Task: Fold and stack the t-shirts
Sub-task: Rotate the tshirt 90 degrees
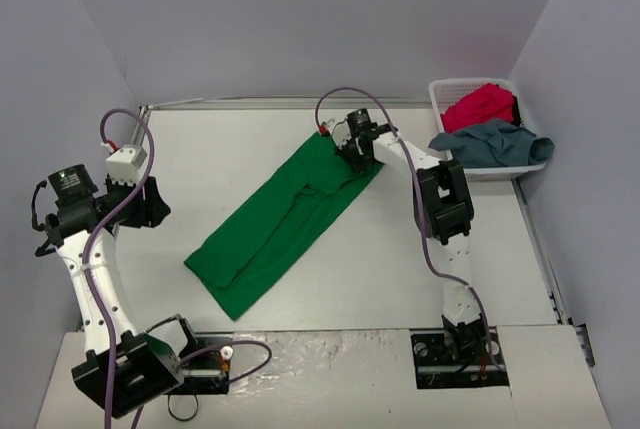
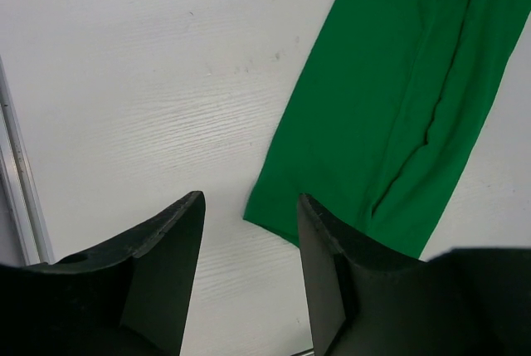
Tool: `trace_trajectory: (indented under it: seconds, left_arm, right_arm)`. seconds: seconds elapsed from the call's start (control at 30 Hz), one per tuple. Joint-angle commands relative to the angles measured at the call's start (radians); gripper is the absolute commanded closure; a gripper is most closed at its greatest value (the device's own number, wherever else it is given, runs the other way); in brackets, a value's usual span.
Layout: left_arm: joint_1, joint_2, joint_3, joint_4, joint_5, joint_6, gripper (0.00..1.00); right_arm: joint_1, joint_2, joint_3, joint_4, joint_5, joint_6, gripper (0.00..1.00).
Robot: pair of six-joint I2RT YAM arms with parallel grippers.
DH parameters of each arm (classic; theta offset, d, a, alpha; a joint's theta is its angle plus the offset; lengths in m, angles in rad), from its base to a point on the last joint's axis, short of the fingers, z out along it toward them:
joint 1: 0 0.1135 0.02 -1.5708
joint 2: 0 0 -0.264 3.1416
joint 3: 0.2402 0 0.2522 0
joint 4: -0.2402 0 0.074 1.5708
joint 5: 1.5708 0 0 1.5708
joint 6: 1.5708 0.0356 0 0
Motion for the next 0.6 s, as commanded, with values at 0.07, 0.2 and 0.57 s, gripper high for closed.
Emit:
trace_trajectory:
  seconds: [0.07, 0.2, 0.57]
  left_arm:
    - [0.005, -0.004, -0.013, 0.039, -0.021, 0.001, 0.53]
    - [0.005, 0.005, -0.015, 0.052, -0.076, 0.01, 0.53]
    - [0.005, 0.043, -0.019, 0.076, -0.168, -0.004, 0.53]
  right_arm:
    - [-0.013, 0.218, 0.304, -0.104, 0.017, 0.001, 1.0]
    - [-0.005, 0.404, 0.609, -0.112, -0.01, -0.023, 1.0]
    - [0.061, 0.469, 0.691, 0.35, 0.097, -0.117, 1.0]
